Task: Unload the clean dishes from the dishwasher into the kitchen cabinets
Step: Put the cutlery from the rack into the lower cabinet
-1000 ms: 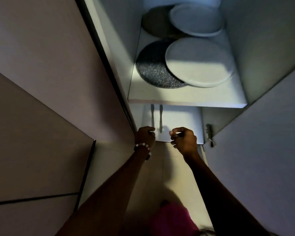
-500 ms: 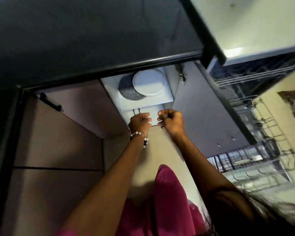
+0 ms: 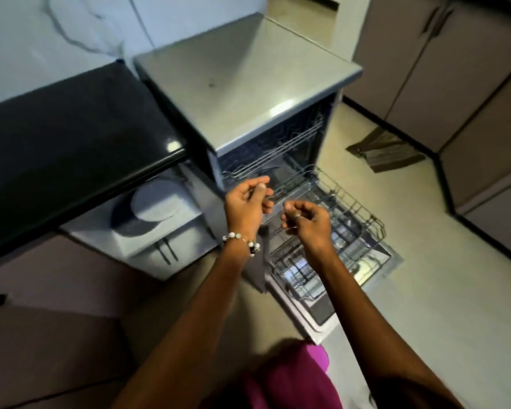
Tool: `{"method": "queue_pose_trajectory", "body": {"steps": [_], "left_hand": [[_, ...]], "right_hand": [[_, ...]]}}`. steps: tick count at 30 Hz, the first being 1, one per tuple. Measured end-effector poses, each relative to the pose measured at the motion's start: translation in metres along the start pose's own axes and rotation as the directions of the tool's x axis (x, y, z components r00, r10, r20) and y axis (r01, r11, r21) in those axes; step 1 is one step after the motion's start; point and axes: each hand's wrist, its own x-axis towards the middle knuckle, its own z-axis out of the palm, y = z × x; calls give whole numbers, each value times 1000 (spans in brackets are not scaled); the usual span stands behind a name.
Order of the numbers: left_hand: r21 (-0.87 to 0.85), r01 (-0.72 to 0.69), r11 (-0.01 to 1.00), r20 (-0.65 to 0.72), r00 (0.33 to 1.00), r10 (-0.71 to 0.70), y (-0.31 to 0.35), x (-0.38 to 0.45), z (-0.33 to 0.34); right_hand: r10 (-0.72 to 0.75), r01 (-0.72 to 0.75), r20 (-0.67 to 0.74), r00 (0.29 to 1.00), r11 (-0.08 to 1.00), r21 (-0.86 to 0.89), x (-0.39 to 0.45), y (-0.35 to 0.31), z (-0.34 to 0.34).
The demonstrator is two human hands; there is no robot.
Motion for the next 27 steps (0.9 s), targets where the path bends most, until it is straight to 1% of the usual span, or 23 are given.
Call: {"method": "queue_pose_trajectory", "body": {"steps": [3, 5, 7, 9, 11, 14, 16, 18, 21, 25, 27], "left_hand": [[86, 48, 995, 155, 986, -61, -20, -4, 78], [184, 108, 977, 209, 967, -146, -45, -5, 116], [297, 149, 943, 229, 948, -222, -82, -3, 144], [432, 143, 891, 212, 944, -254, -127, 7, 157], [579, 135, 804, 187, 938, -292, -179, 23, 167], [701, 235, 674, 110, 898, -427, -269, 52, 173], [743, 252, 620, 78, 887, -454, -320, 70, 176], [799, 212, 563, 99, 877, -471, -340, 80, 187], [872, 105, 478, 166, 855, -491, -368, 98, 207], [925, -5, 380, 221, 820, -529, -445, 127, 219], [953, -88, 289, 238, 809, -538, -481, 136, 222]], "right_hand": [[64, -64, -114, 991, 998, 10, 25, 10, -71], [109, -110, -174, 979, 994, 4, 39, 25, -113], [163, -165, -221, 962, 986, 10, 54, 43, -152], [228, -234, -259, 939, 972, 7, 66, 63, -181], [284, -290, -290, 914, 957, 25, 81, 88, -207], [346, -360, -331, 878, 933, 21, 109, 131, -234], [380, -401, -354, 855, 916, 15, 131, 165, -245], [415, -443, -370, 831, 897, 13, 156, 203, -252], [453, -499, -387, 803, 867, -19, 193, 252, -257], [481, -544, -378, 791, 836, -75, 240, 319, -257], [497, -567, -384, 778, 819, -89, 258, 352, -254]]}}
